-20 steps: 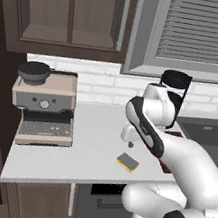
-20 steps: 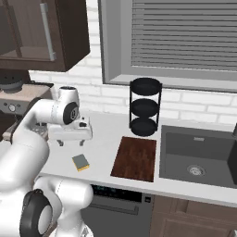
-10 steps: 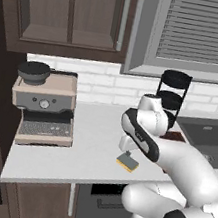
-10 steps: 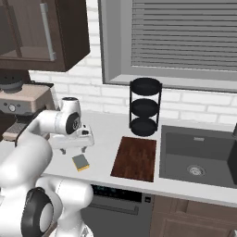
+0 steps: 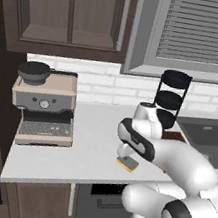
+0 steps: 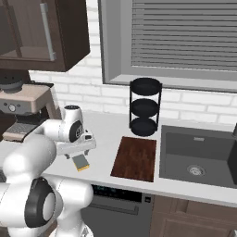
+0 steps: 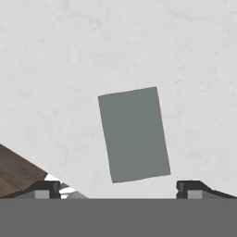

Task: Pick up the sponge from the counter and clean the cutting board by briefly scrubbing or pressing down on the cutting board. Once finished, release the sponge.

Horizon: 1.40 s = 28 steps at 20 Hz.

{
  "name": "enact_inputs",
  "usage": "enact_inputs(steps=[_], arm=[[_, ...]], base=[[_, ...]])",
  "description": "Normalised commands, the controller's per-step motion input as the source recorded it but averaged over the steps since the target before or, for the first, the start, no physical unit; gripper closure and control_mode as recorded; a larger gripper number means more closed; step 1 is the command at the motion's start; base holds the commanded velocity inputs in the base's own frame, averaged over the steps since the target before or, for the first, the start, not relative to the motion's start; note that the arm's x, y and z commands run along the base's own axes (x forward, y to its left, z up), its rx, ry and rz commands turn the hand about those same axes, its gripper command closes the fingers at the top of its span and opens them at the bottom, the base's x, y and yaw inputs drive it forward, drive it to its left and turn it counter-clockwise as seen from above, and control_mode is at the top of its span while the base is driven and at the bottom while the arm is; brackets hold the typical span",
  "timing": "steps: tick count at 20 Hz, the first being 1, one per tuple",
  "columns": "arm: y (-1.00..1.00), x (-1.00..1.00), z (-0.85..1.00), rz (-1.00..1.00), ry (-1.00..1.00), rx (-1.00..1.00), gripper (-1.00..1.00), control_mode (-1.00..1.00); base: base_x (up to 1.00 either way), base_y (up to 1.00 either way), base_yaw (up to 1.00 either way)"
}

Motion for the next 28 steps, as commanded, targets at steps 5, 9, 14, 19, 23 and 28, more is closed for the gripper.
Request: enact_inputs(steps=[5,9,14,19,23,28], arm=[[0.0,0.06,-0.29,0.09,0.0,0.0,-1.0,-1.0],[0.0,0.0,-0.26,0.08,0.0,-0.01,-1.0,-1.0],[0.0,0.0,-0.28,0.09,0.0,0.0,-1.0,-1.0],[0.0,0.08,-0.12,0.09,-0.07,0.0,-1.0,-1.0],[0.0,0.15,-0.05,0.09,-0.08,0.0,-1.0,-1.0],[0.0,0.14,-0.07,0.07,-0.04,0.0,-1.0,-1.0]], base=[[0.0,0.0,0.0],[0.0,0.0,0.0],[0.0,0.0,0.0],[0.0,0.0,0.0],[0.0,0.0,0.0],[0.0,0.0,0.0]])
